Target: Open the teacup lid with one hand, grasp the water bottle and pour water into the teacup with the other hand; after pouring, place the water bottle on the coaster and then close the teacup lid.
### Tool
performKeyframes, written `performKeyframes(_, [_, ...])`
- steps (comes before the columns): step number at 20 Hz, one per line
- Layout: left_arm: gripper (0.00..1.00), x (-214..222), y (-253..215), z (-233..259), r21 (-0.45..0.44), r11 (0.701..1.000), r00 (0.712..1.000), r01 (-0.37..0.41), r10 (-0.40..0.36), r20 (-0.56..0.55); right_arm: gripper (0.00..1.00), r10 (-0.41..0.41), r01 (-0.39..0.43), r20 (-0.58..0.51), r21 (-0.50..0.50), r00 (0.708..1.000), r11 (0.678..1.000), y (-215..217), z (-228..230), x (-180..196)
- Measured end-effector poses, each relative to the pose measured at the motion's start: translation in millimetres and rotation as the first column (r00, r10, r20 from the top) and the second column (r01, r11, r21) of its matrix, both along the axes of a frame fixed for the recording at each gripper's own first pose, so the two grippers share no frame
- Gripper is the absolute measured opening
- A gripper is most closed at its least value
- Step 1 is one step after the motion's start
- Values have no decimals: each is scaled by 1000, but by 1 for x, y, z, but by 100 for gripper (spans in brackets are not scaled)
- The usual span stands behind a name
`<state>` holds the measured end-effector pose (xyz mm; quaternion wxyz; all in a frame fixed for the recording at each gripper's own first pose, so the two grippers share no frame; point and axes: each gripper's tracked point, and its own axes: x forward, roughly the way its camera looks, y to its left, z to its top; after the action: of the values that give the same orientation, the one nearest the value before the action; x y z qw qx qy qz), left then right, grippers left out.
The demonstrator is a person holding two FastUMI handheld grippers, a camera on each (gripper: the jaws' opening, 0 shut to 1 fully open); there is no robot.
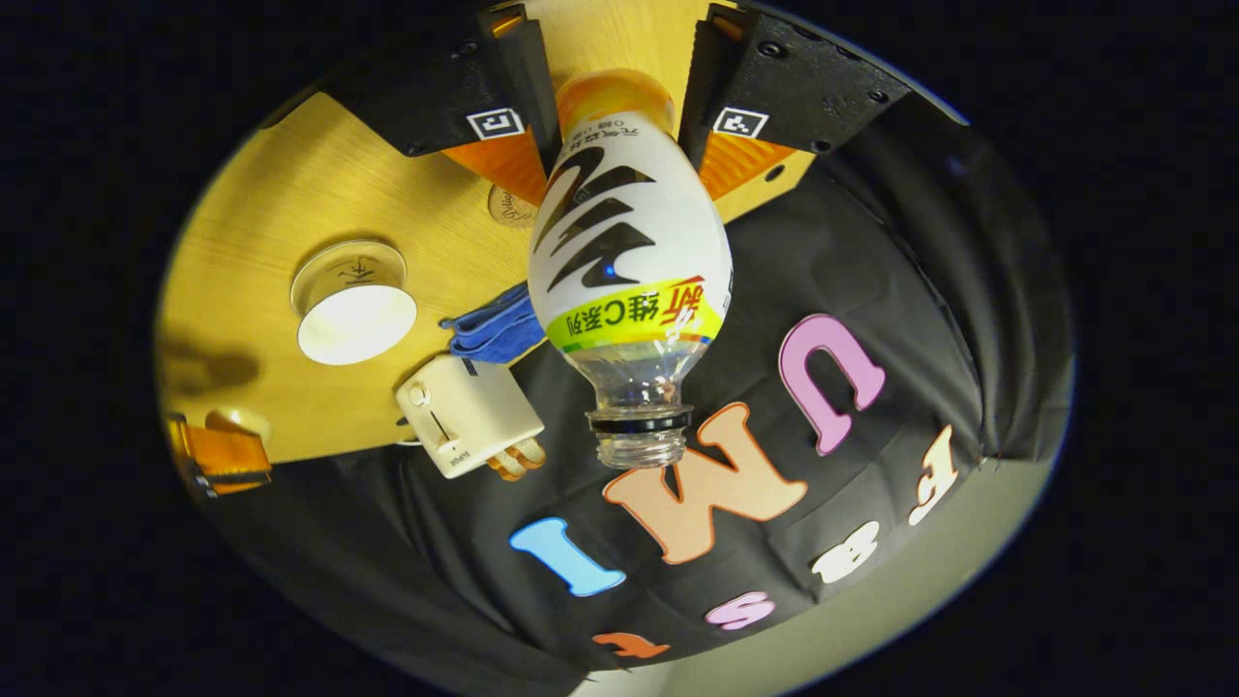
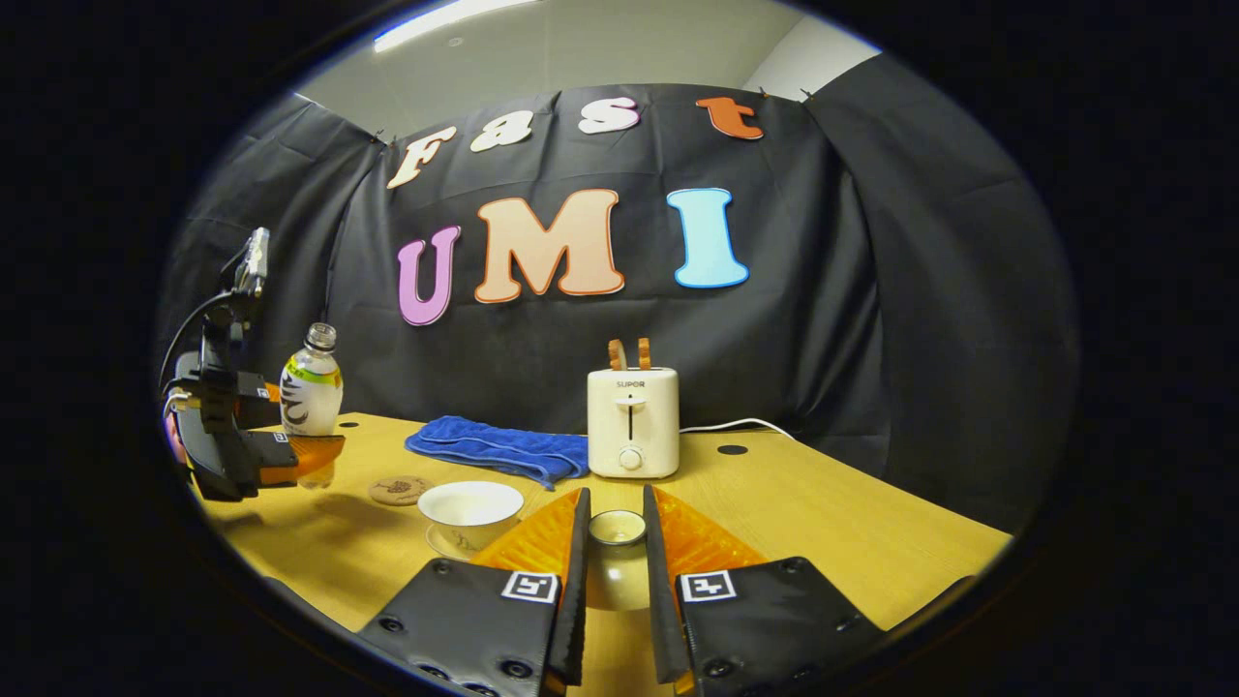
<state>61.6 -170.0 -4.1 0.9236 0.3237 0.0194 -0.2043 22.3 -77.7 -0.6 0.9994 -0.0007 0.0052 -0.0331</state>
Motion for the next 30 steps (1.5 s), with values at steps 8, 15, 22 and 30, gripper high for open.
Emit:
performKeyframes(8, [56,10,-2,12,422,906,995,24,-63,78,31,-65,65,4,-3,998,998,-28,1,-2])
performKeyframes(15, [56,17,-21,-10,655,752,988,65,-141,64,32,-77,77,5,-4,997,997,-33,0,-1])
performKeyframes(22, [56,24,-30,-24,788,610,984,79,-176,37,32,-80,80,5,-5,997,997,-34,1,-1])
performKeyframes(30, [55,31,-28,-16,898,438,971,40,-229,69,32,-81,81,5,-5,997,997,-35,1,-1])
